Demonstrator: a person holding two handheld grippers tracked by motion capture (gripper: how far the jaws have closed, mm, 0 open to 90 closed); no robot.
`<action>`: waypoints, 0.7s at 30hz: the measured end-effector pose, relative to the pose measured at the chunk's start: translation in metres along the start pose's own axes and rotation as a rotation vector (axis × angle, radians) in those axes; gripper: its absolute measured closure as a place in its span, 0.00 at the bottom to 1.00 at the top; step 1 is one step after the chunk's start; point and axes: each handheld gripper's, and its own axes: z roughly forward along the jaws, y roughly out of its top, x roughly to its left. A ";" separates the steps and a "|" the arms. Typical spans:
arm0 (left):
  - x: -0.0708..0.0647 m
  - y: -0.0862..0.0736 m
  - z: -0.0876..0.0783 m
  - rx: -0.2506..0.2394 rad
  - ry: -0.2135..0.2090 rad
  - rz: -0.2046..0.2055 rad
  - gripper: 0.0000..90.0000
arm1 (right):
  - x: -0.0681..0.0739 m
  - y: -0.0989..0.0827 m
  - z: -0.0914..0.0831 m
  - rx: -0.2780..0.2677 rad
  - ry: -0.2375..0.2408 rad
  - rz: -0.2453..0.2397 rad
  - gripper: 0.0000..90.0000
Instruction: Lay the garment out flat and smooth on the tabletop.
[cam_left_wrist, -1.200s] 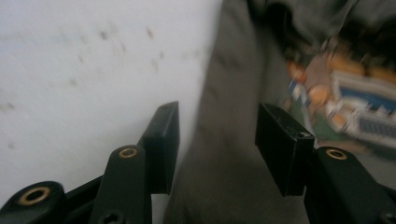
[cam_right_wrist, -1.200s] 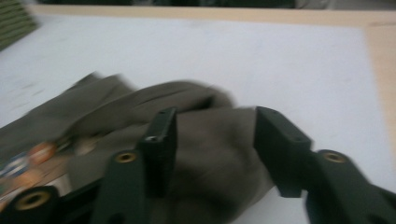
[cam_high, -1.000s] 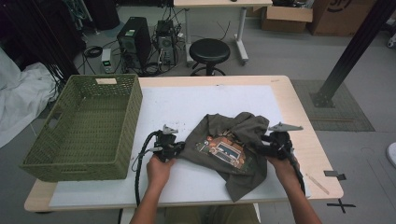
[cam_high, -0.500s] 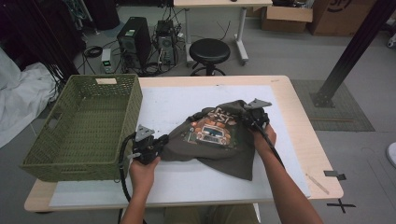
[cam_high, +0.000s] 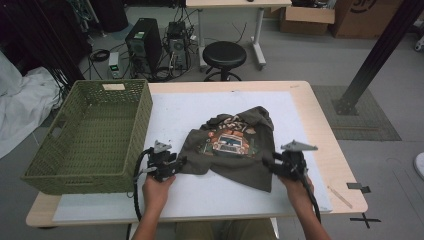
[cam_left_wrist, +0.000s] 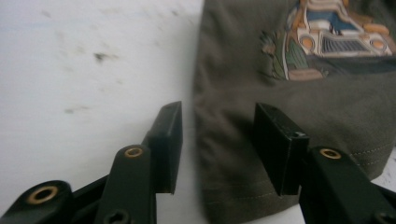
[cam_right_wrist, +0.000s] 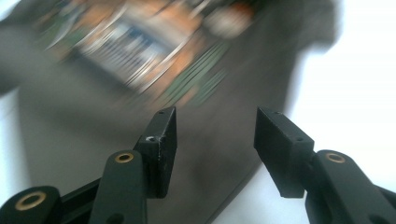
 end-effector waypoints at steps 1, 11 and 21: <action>-0.004 0.000 0.001 0.007 0.018 0.028 0.75 | 0.009 -0.008 -0.004 0.018 -0.011 -0.018 0.56; -0.007 -0.019 -0.030 0.016 -0.110 0.010 0.99 | 0.017 -0.036 -0.021 0.017 -0.030 -0.077 1.00; -0.019 -0.056 -0.094 -0.096 -0.299 0.024 0.99 | 0.021 -0.058 -0.111 -0.075 0.084 -0.093 1.00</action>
